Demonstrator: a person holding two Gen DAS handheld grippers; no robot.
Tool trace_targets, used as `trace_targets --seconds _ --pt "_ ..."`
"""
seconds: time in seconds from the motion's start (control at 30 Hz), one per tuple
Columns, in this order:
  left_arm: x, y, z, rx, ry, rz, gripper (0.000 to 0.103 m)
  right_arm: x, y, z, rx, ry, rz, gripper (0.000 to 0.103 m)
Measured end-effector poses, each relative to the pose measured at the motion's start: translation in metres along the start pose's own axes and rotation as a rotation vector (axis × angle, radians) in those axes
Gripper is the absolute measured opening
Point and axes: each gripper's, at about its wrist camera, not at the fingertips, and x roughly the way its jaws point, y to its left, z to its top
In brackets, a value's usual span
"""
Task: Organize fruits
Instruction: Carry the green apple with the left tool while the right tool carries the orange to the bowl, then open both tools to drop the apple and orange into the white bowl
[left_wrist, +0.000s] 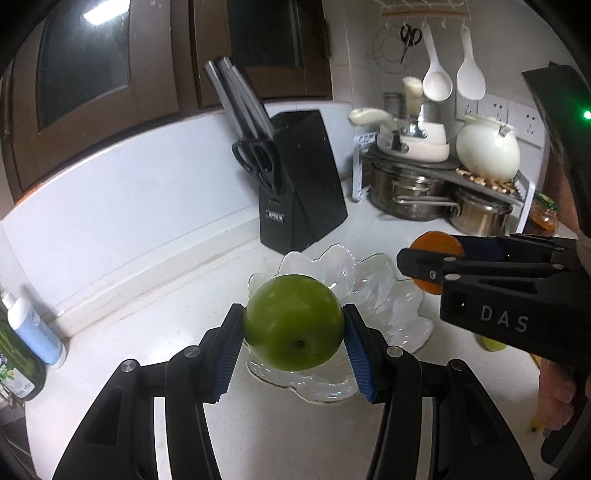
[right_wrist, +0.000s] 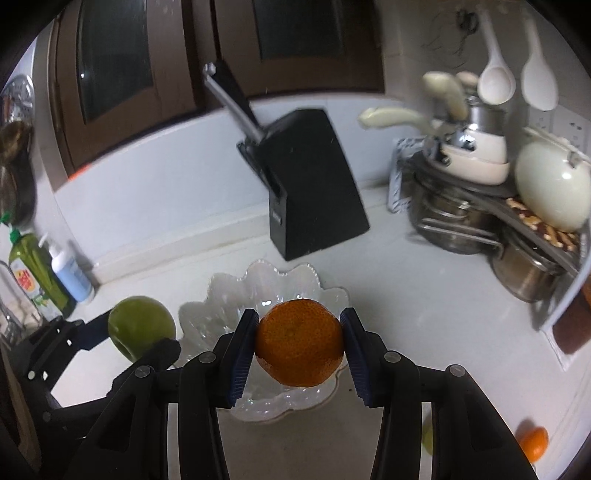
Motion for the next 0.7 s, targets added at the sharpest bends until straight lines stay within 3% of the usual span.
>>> trace_targets --seconds 0.37,0.7 --pt "0.044 0.004 -0.003 0.075 0.104 -0.043 0.052 0.063 -0.002 -0.004 -0.053 0.185 0.009 0.047" --pt "0.068 0.001 -0.008 0.119 0.213 -0.103 0.052 0.083 -0.002 -0.01 -0.096 0.259 -0.003 0.047"
